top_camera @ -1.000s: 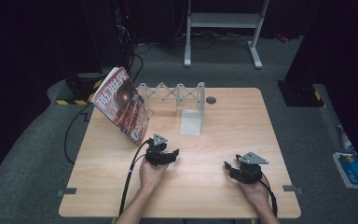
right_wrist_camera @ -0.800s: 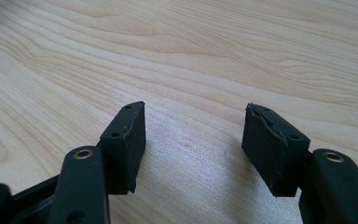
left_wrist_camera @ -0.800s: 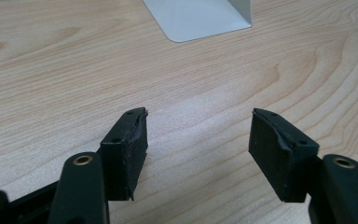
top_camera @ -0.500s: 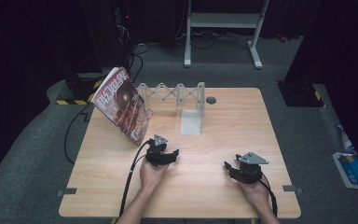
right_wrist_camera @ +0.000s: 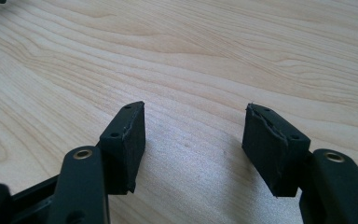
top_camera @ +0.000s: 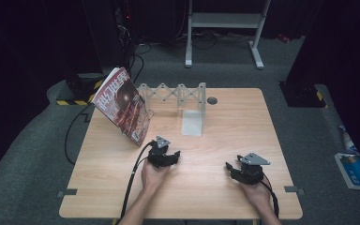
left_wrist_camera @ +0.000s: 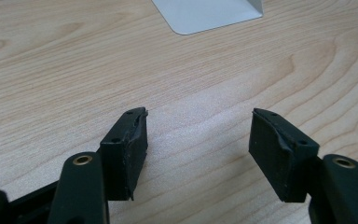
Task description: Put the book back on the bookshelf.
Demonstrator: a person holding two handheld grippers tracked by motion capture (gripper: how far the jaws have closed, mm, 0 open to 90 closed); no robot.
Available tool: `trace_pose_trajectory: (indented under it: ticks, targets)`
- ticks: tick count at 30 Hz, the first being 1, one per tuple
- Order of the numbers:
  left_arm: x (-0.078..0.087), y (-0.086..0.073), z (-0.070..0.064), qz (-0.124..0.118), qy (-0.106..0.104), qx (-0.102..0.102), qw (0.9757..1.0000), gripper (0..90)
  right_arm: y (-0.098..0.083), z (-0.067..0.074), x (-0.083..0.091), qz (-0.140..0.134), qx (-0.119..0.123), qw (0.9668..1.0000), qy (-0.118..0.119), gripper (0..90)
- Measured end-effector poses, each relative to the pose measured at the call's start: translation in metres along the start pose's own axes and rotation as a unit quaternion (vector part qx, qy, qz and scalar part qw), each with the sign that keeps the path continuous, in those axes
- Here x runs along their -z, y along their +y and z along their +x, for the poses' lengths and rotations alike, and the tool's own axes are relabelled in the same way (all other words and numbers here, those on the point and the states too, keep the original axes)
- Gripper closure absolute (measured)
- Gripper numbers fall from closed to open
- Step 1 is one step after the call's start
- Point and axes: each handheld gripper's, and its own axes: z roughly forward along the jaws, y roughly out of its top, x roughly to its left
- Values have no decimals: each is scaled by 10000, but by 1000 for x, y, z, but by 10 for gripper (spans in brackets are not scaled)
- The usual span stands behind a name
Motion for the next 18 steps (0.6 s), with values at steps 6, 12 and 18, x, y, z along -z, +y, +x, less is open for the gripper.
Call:
trace_pose_trajectory:
  ticks: [6, 12, 18]
  targets:
    - [0, -5, -2, -171, 38, -73, 9998, 364, 0, 0, 0, -2, 9, 10000, 0, 393]
    - [0, -10, -9, -237, 247, -314, 9989, 348, 0, 0, 0, -1, -1, 10000, -3, 393]
    - [0, -12, -11, -279, 242, -300, 9989, 342, 0, 0, 0, -2, 3, 10000, -1, 391]
